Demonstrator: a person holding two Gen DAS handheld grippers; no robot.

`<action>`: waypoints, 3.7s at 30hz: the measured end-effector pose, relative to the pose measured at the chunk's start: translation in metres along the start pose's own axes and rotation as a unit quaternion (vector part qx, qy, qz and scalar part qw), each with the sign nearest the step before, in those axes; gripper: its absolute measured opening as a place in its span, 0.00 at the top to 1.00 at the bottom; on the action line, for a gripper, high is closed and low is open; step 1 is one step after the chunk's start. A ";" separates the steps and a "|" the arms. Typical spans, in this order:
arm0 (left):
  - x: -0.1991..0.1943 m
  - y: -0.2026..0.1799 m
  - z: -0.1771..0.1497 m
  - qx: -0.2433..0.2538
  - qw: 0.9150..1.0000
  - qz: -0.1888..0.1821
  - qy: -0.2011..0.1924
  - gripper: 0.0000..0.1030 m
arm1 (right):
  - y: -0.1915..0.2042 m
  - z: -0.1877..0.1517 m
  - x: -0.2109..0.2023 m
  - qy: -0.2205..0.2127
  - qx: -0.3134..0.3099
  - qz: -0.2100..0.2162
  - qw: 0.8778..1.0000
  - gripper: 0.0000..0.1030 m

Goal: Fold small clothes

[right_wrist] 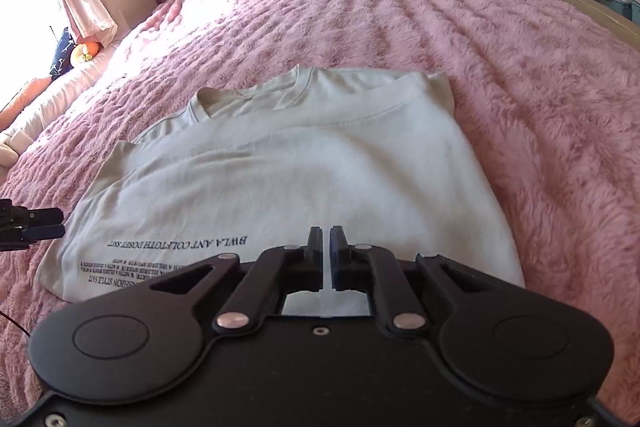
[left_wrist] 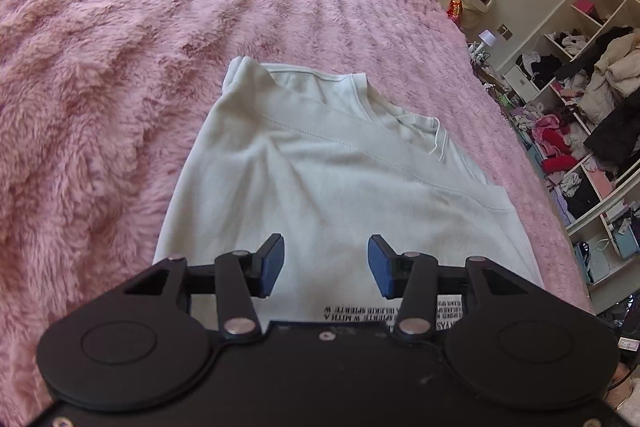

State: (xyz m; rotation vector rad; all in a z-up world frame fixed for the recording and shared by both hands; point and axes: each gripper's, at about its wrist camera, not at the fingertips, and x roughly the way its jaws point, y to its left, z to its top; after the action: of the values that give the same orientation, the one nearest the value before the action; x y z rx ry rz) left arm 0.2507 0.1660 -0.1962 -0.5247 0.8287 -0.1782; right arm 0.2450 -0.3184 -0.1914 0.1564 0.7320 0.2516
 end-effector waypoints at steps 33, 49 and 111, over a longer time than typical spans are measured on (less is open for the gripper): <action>-0.045 0.072 -0.080 -0.190 0.982 -0.018 -0.014 0.52 | 0.153 -0.048 0.045 0.010 -0.011 -0.053 0.998 0.93; -0.030 0.089 -0.080 -0.259 0.962 -0.047 -0.068 0.47 | 0.147 -0.064 0.037 0.036 0.022 -0.045 0.998 0.93; 0.195 -0.260 -0.064 -0.035 0.962 -0.230 0.144 0.77 | -0.059 -0.039 -0.067 -0.014 0.177 -0.130 0.975 0.75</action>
State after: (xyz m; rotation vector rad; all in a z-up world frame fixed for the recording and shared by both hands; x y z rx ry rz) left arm 0.3466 -0.1494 -0.2269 -0.7662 0.9872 -0.6681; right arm 0.1806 -0.3918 -0.1901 0.3983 0.7562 -0.1341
